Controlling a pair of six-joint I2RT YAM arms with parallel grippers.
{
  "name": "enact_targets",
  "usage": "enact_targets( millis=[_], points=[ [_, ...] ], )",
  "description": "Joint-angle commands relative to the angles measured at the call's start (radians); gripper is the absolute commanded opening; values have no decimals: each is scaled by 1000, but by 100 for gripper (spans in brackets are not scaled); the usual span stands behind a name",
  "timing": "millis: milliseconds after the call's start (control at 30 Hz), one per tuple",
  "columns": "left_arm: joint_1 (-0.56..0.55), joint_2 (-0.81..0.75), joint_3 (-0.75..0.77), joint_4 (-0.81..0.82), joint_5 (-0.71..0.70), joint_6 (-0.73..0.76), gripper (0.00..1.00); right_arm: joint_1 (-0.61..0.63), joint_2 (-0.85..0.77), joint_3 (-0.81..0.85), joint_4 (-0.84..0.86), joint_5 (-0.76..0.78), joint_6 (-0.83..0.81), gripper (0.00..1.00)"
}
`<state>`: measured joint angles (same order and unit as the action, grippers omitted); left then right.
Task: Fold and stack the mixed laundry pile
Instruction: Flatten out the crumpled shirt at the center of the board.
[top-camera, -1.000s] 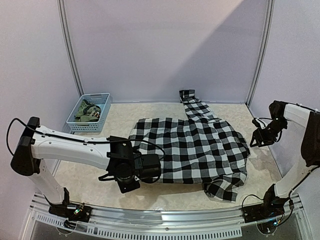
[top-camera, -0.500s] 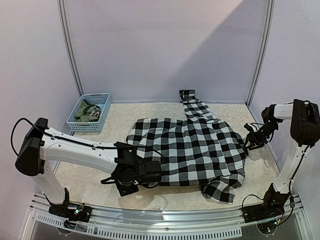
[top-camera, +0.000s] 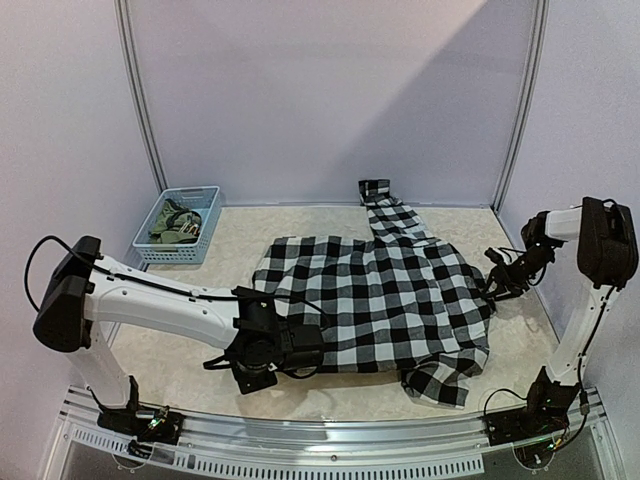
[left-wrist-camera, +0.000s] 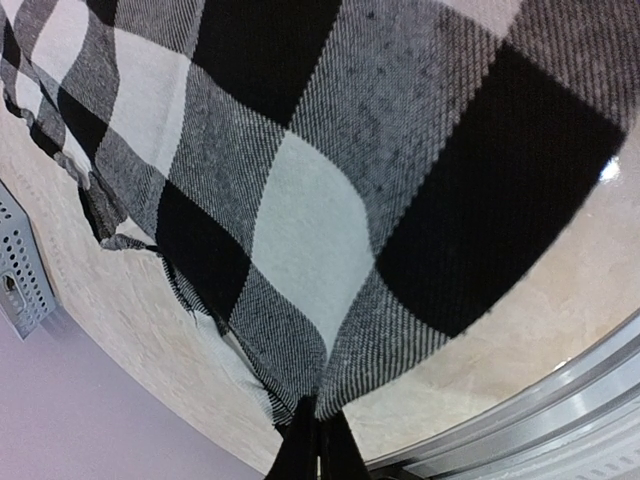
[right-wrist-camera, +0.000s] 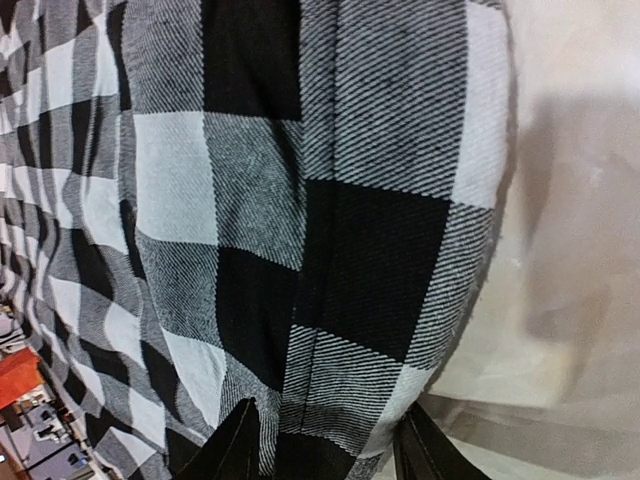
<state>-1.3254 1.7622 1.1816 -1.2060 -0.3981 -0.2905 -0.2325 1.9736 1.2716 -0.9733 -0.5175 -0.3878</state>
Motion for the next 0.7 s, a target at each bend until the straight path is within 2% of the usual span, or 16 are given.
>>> enact_targets(
  millis=[0,300,433,667],
  points=[
    [-17,-2,-13,5,16,-17,0,-46,36,15,-64,-109,-44,46],
    [-17,-12,-11,0,21,-24,0,-113,80,34,-129,-237,-129,43],
    [-17,-3,-12,-1,22,-24,0,-113,110,29,-106,-235,-126,36],
    [-17,-3,-11,-4,19,-27,0,-114,128,11,-45,-159,-83,35]
  ],
)
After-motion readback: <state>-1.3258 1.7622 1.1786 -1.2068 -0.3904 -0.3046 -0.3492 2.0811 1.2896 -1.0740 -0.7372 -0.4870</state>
